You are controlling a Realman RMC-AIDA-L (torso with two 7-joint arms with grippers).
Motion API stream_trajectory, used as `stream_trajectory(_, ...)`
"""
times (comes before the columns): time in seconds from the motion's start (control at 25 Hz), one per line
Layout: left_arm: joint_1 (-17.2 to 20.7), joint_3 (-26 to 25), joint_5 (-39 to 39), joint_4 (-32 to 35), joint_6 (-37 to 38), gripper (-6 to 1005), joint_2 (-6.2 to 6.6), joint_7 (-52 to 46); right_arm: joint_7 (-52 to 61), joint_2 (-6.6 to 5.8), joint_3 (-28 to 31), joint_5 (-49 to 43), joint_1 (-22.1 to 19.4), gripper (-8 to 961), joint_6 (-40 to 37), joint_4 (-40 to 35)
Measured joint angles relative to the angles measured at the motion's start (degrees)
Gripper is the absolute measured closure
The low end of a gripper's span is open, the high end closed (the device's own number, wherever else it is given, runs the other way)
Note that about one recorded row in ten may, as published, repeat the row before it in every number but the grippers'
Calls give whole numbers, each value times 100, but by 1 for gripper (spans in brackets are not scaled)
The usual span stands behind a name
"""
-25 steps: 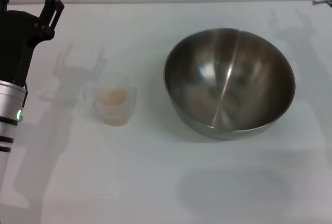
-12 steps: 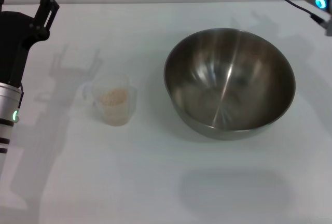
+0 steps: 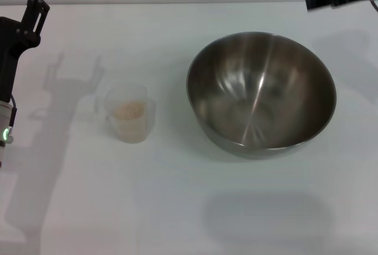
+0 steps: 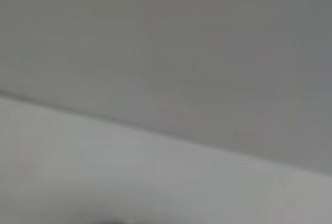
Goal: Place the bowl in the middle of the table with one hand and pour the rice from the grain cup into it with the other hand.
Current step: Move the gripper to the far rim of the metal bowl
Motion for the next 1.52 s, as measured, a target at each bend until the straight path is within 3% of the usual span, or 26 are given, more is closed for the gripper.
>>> stream_trajectory(0.16, 3, -14, 2, 7, 3, 168, -5, -2, -300, -128, 227, -62, 345, 352, 538, 708)
stream_trajectory(0.36, 5, 0, 2, 8, -6, 168, -3, -5, -533, -163, 295, -110, 489, 373, 634, 1240)
stream_trajectory(0.72, 39, 41, 5, 8, 4, 169, -12, -31, -769, -132, 303, -163, 513, 410, 548, 1749)
stream_trajectory(1.04, 98, 44, 32, -15, 5, 169, -20, -39, -1106, -98, 343, -121, 571, 443, -27, 2727)
stream_trajectory(1.52, 140, 44, 36, -61, 4, 167, -21, -42, -1326, -15, 359, 7, 570, 494, -255, 2881)
